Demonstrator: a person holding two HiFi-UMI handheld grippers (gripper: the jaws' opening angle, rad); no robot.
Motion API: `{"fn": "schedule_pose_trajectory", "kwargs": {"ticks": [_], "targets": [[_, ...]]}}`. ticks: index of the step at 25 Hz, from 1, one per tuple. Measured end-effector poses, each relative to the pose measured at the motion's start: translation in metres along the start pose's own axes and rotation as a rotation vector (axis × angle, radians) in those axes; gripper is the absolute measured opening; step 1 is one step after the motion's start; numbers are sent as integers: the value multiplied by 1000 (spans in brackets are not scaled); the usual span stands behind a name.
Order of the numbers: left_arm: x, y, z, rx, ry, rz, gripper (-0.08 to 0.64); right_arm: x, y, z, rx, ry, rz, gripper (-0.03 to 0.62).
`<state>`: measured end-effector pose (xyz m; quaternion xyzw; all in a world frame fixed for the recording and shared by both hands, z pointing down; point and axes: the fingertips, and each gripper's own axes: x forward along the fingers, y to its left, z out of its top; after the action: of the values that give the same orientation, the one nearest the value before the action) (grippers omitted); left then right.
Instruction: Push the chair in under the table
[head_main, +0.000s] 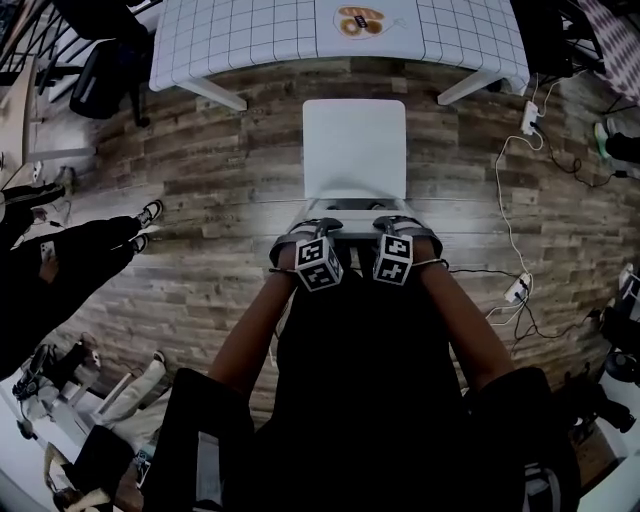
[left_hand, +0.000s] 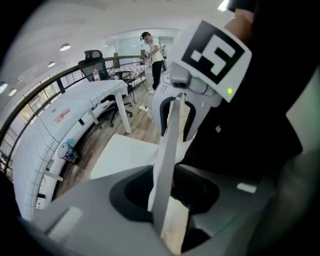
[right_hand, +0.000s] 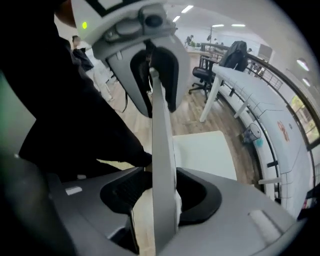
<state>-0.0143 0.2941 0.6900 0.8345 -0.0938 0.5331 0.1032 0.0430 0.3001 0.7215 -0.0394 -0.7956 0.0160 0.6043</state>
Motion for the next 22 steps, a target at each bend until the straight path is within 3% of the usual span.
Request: {"fn": "schedule_pose_trajectory", "kwargs": {"ticks": [4,9,13,16,22], "targets": [[5,-2,-1,23,64,-22,125,21,0,-11,-96,104,-26,204],[22,-7,6,107,107,-1,130,28,-3,-6,-55,106,2,176],[43,-7,2,131,161,-2,141,30,-3,-4,-67,113,-12,155],[54,-2,-1,153,194,18,95,33,-4,-6,-74,114,-31,140],[56,0,-4,185,221,32,84,27,-4,-8,-67,143,-31,118]]}}
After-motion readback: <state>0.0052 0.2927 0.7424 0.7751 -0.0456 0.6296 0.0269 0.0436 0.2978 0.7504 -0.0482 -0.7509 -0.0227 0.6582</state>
